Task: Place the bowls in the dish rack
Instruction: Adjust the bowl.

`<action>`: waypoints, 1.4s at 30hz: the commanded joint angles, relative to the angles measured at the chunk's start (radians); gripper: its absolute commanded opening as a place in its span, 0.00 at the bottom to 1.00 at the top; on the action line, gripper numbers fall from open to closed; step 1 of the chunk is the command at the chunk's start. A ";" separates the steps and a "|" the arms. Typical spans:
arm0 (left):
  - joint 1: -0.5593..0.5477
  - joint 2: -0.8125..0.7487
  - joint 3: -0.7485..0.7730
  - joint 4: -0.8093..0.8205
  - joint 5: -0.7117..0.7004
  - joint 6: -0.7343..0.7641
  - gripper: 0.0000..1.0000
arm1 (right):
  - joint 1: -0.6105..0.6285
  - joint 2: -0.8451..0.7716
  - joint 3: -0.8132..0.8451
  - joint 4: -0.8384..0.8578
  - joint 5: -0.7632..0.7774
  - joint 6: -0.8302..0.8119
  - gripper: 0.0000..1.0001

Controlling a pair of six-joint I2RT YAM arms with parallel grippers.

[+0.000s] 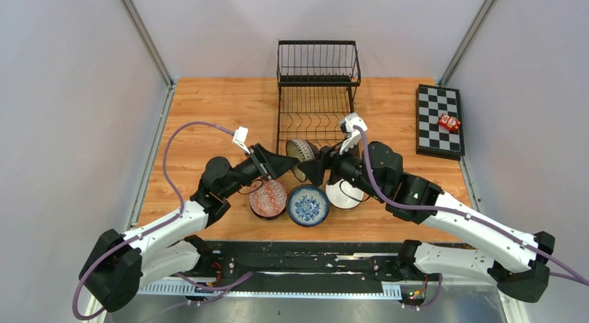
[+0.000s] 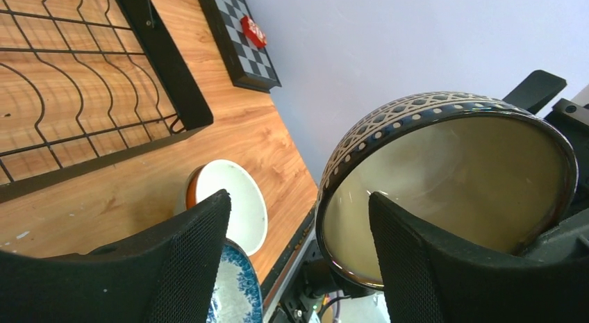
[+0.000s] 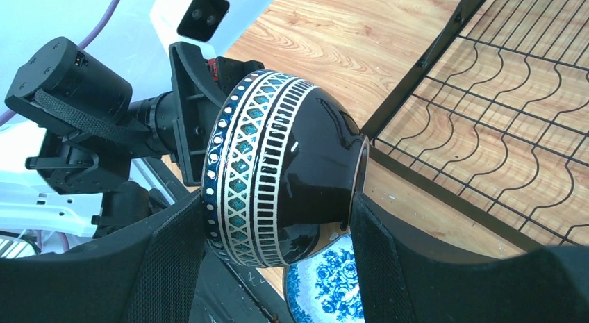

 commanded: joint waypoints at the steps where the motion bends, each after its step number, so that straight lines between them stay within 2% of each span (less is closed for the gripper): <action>1: 0.006 -0.025 0.043 -0.051 -0.026 0.037 0.76 | 0.012 -0.002 0.066 0.046 0.041 -0.024 0.03; 5: 0.012 -0.062 0.071 -0.143 -0.046 0.070 0.83 | 0.012 0.008 0.076 0.029 0.078 -0.046 0.03; 12: 0.020 -0.106 0.115 -0.267 -0.089 0.142 0.86 | 0.009 0.035 0.082 0.029 0.103 -0.064 0.03; 16: 0.019 -0.054 0.092 -0.220 -0.075 0.121 0.86 | 0.008 0.039 0.078 0.049 0.074 -0.039 0.03; 22: 0.020 0.063 0.048 -0.018 0.011 0.044 0.82 | 0.008 0.040 0.086 0.058 0.024 -0.006 0.03; 24: 0.020 0.098 0.040 0.060 0.039 0.007 0.77 | 0.006 0.046 0.088 0.059 0.015 0.006 0.03; 25: 0.019 0.119 0.036 0.113 0.058 -0.011 0.68 | 0.006 0.050 0.089 0.060 0.009 0.011 0.03; 30: 0.020 0.212 0.011 0.375 0.122 -0.120 0.20 | 0.005 0.067 0.081 0.060 -0.002 0.032 0.03; 31: 0.020 0.223 0.006 0.396 0.123 -0.136 0.04 | 0.003 0.067 0.078 0.060 -0.001 0.034 0.03; 32: 0.020 0.228 0.004 0.402 0.124 -0.139 0.00 | 0.003 0.068 0.076 0.060 -0.001 0.034 0.03; 42: 0.020 0.182 0.012 0.344 0.116 -0.100 0.00 | -0.002 0.057 0.057 0.047 0.004 0.034 0.03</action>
